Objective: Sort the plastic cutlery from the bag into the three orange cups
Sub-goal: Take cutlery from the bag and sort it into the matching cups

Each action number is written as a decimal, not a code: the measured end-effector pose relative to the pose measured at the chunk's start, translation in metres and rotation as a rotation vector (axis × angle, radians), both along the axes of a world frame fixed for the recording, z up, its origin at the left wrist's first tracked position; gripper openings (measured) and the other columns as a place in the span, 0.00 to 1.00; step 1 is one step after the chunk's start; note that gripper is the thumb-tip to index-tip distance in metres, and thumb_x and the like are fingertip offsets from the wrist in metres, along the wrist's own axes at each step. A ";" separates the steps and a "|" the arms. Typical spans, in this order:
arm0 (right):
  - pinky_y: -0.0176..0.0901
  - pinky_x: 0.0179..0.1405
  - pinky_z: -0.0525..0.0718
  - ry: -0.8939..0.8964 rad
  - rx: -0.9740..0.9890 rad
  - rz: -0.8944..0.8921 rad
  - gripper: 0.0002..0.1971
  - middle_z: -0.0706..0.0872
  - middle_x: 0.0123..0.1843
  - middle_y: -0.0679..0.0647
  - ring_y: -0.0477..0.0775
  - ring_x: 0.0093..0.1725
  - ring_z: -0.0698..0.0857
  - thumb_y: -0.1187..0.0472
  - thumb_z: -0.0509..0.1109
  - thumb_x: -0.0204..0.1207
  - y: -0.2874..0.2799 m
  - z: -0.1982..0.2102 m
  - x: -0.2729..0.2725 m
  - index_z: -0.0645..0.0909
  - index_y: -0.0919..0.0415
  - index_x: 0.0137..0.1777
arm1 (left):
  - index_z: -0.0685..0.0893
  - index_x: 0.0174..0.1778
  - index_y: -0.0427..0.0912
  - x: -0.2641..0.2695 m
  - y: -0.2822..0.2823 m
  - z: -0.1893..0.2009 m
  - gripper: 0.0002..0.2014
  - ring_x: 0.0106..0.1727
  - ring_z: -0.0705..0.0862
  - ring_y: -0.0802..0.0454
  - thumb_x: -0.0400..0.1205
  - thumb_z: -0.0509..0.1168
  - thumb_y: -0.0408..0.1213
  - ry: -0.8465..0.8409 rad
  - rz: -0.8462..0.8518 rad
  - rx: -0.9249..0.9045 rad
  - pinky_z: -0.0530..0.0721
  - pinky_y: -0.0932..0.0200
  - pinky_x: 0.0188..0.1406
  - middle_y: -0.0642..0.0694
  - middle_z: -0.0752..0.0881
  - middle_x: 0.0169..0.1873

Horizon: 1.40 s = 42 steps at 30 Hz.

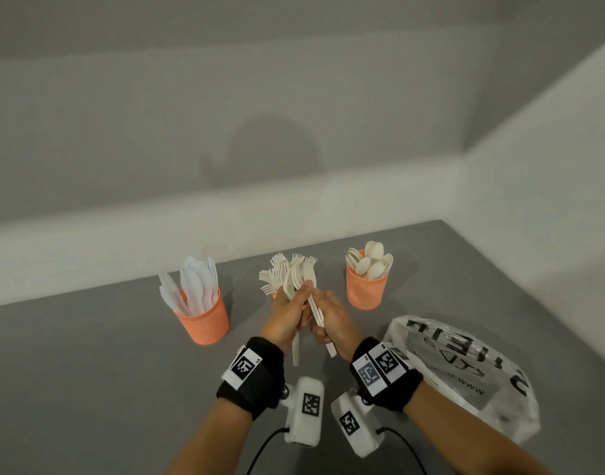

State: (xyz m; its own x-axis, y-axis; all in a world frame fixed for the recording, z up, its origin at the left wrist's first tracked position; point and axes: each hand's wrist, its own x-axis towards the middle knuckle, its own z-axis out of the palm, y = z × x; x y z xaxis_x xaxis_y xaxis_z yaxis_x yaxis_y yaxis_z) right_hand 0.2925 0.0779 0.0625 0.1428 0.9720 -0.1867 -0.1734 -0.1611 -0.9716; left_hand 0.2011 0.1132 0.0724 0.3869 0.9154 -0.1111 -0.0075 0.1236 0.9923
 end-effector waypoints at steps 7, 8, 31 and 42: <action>0.34 0.14 0.72 0.013 -0.049 -0.038 0.10 0.78 0.29 0.57 0.45 0.17 0.75 0.57 0.51 0.87 0.001 0.003 -0.001 0.67 0.57 0.43 | 0.77 0.40 0.34 0.005 0.008 0.001 0.14 0.15 0.74 0.52 0.86 0.54 0.39 -0.063 0.168 -0.067 0.72 0.57 0.21 0.41 0.78 0.21; 0.36 0.17 0.76 0.018 -0.066 -0.064 0.10 0.80 0.31 0.57 0.46 0.20 0.79 0.59 0.53 0.86 0.002 0.003 0.000 0.68 0.57 0.42 | 0.77 0.38 0.36 0.004 0.010 0.002 0.14 0.16 0.78 0.53 0.87 0.53 0.38 -0.077 0.236 -0.066 0.77 0.58 0.21 0.43 0.80 0.22; 0.31 0.31 0.81 -0.132 0.271 -0.276 0.16 0.78 0.34 0.57 0.50 0.30 0.79 0.81 0.49 0.73 0.036 0.093 0.084 0.74 0.64 0.36 | 0.75 0.39 0.44 0.007 0.043 0.056 0.08 0.18 0.73 0.59 0.85 0.59 0.37 -0.074 0.136 0.203 0.75 0.65 0.22 0.54 0.74 0.16; 0.37 0.37 0.83 0.005 0.246 -0.526 0.19 0.73 0.28 0.60 0.48 0.22 0.81 0.83 0.47 0.71 0.073 0.086 0.154 0.71 0.63 0.30 | 0.78 0.42 0.47 0.012 0.088 0.034 0.11 0.25 0.78 0.59 0.84 0.56 0.27 -0.193 0.360 0.330 0.81 0.62 0.37 0.53 0.79 0.20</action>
